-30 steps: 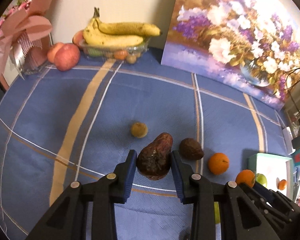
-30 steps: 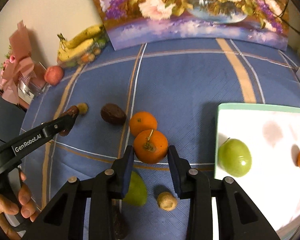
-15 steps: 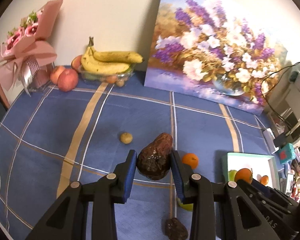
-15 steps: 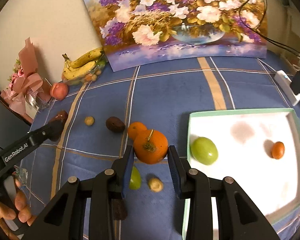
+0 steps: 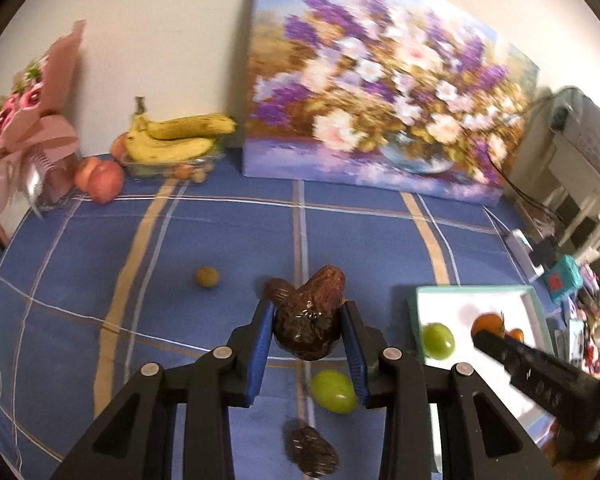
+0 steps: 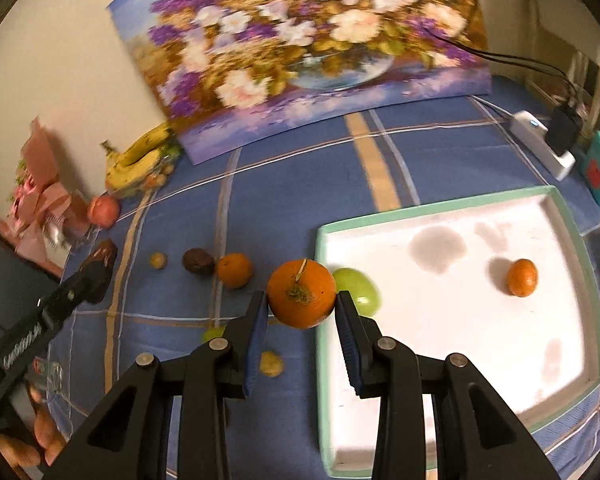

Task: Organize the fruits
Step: 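Carry the orange into the tray and open the right tool while the left tool carries the date, then lower the brown date into the tray and open the left tool, then withdraw both open tools from the tray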

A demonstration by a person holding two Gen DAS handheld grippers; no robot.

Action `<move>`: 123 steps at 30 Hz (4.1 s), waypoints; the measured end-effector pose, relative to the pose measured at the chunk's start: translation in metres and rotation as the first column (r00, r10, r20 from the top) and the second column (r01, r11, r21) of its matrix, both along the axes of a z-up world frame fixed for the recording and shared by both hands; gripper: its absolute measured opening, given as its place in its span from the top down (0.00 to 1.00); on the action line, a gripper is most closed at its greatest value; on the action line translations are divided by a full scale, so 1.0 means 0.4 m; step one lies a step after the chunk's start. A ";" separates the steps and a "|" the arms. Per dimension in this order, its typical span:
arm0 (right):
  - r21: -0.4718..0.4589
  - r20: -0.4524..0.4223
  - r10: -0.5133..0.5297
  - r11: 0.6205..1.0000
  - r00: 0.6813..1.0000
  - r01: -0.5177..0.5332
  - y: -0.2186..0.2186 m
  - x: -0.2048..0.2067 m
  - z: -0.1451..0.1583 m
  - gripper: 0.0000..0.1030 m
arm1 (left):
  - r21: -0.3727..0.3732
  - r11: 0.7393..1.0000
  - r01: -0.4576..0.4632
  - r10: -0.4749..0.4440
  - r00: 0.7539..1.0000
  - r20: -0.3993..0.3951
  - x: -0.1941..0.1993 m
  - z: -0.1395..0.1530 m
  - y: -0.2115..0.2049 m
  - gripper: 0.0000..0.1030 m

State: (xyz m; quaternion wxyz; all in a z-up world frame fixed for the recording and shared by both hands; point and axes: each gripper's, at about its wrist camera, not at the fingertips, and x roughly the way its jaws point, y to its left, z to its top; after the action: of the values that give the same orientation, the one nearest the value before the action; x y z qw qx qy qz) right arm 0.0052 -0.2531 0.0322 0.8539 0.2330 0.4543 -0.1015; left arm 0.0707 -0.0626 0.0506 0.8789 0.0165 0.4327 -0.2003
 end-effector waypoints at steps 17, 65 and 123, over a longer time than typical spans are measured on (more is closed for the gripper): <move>-0.046 -0.021 -0.287 0.957 0.958 0.286 -0.256 -0.134 0.007 0.65 | 0.042 0.962 0.268 -0.264 0.961 -0.081 -0.139 -0.039 -0.262 0.64; -0.069 -0.232 -0.164 0.986 0.959 0.152 -0.269 -0.100 -0.115 0.65 | 0.177 0.918 0.355 -0.317 0.925 -0.210 -0.188 -0.211 -0.395 0.64; -0.118 -0.180 -0.115 0.989 0.977 0.095 -0.215 -0.079 -0.069 0.65 | -0.002 0.993 -0.119 0.116 0.973 -0.200 0.016 -0.110 -0.056 0.30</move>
State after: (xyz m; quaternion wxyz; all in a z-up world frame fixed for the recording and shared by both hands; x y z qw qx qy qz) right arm -0.0263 -0.3392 0.0047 0.8125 0.1994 0.5129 -0.1923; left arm 0.0773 -0.0851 0.0065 0.8414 -0.0352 0.5175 -0.1516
